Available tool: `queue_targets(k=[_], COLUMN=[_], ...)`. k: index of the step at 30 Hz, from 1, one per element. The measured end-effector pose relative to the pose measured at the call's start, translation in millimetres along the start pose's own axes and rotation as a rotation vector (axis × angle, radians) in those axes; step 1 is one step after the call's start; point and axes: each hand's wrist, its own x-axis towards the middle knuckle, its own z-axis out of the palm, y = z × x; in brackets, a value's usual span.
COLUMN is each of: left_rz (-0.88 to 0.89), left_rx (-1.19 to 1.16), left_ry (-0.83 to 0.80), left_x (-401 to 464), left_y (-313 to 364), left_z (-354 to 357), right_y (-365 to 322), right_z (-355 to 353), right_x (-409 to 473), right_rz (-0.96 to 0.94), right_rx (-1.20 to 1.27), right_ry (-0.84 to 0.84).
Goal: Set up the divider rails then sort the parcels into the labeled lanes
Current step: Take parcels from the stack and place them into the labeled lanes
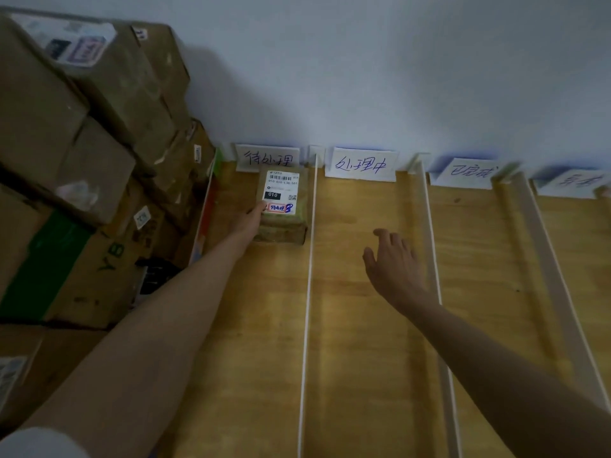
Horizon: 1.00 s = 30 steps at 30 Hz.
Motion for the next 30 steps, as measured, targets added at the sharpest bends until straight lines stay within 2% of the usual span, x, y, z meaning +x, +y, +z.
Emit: queue_targets(k=[11, 15, 22, 30], left_rz=[0.096, 0.131, 0.224, 0.571], left_rx=[0.053, 0.088, 0.462, 0.987], left_ry=[-0.063, 0.004, 0.226, 0.331], left_x=[24, 21, -20, -135], left_y=[-8, -4, -3, -22], left_z=[20, 18, -3, -18], right_y=[9, 7, -5, -22], right_z=[19, 18, 2, -30], right_x=[4, -1, -23, -78], right_rz=[0.034, 0.031, 0.023, -0.049], right_rx=[-0.004, -0.011, -0.013, -0.023], right_ry=[-0.023, -0.015, -0.015, 0.025])
